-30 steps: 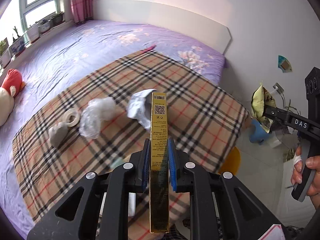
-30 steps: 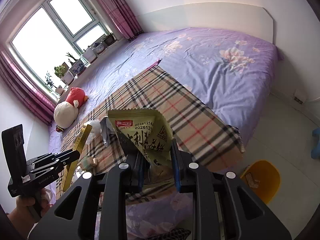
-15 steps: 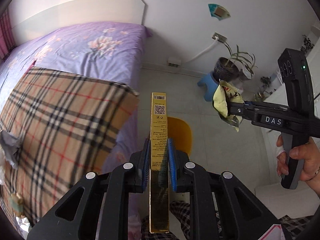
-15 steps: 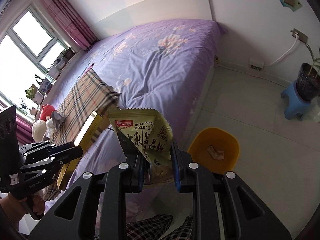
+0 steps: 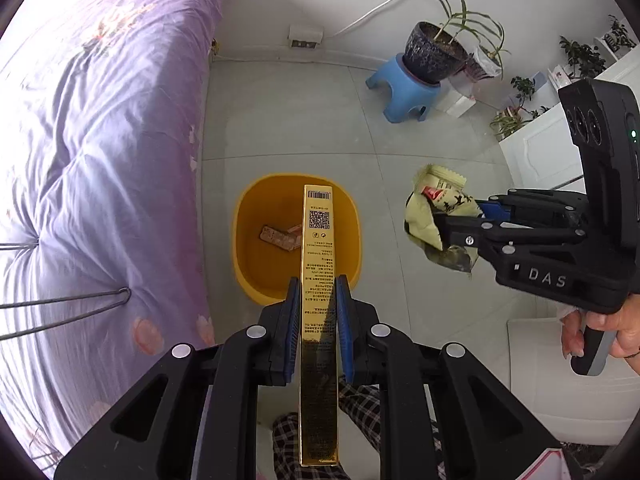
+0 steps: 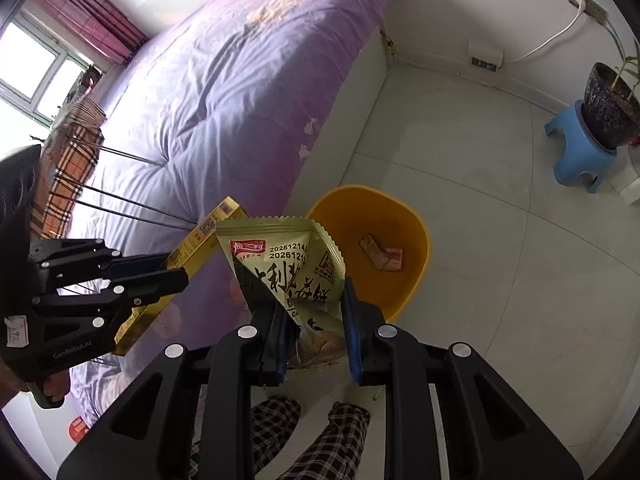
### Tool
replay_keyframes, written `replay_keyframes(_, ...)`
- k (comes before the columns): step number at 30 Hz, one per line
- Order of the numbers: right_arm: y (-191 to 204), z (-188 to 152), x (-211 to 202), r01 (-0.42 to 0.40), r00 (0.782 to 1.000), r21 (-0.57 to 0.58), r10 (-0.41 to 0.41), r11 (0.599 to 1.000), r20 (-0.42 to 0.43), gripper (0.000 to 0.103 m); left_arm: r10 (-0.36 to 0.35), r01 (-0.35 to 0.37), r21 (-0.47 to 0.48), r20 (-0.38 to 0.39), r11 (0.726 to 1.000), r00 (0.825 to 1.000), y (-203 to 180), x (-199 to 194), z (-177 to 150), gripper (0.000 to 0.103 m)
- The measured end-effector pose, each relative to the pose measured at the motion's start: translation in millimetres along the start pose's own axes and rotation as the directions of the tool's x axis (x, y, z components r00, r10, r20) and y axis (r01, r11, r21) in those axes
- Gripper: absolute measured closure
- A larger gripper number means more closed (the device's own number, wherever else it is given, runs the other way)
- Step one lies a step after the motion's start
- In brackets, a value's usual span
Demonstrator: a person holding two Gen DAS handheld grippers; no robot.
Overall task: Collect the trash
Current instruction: 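Carry the snack bag and yellow box with both tools over the wastebasket, then open the left tool and right tool to drop both items into the wastebasket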
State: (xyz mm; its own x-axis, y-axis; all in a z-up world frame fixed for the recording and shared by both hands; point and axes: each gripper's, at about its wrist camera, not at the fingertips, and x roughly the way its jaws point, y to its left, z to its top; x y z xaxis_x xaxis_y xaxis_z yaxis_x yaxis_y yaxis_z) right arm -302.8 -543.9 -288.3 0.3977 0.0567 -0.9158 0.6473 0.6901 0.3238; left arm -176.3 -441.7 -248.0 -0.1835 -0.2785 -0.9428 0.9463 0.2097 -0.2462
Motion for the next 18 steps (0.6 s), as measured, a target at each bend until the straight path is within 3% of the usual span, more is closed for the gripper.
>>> replay_keyframes(6, -23.8, 7.3, 59.5, 0.016, 0.994, -0.024, -0.019, 1.000, -0.108, 0.078, 0.025, -0.026, -0.004, -0.102, 1.000, 0.995, 0.8, 60.5, 11.9, 0.085)
replay_keyframes(11, -34.5, 12.9, 103.8, 0.019, 0.986, -0.038, -0.025, 0.999, -0.164, 0.077, 0.028, -0.033, -0.038, -0.142, 0.999, 0.990, 7.9, 93.1, 10.1, 0.085)
replay_keyframes(13, -38.9, 13.8, 116.5, 0.015, 0.984, -0.030, -0.020, 0.999, -0.175, 0.072, 0.022, -0.030, -0.051, -0.148, 0.998, 0.989, 8.9, 102.2, 8.2, 0.085)
replay_keyframes(14, -40.1, 15.8, 121.0, 0.021, 0.984, -0.029, -0.025, 0.999, -0.174, 0.064, 0.026, -0.034, -0.052, -0.150, 0.998, 0.988, 9.3, 105.8, 7.6, 0.084)
replay_keyframes(16, -42.5, 17.4, 125.8, 0.037, 0.985, -0.021, -0.040, 0.999, -0.166, 0.047, 0.029, -0.039, -0.059, -0.157, 0.997, 0.987, 9.2, 110.9, 6.9, 0.068)
replay_keyframes(18, -46.8, 17.7, 126.4, 0.037, 0.987, -0.008, -0.037, 0.999, -0.157, 0.047, 0.040, -0.050, -0.061, -0.157, 0.997, 0.987, 8.9, 112.8, 5.7, 0.060)
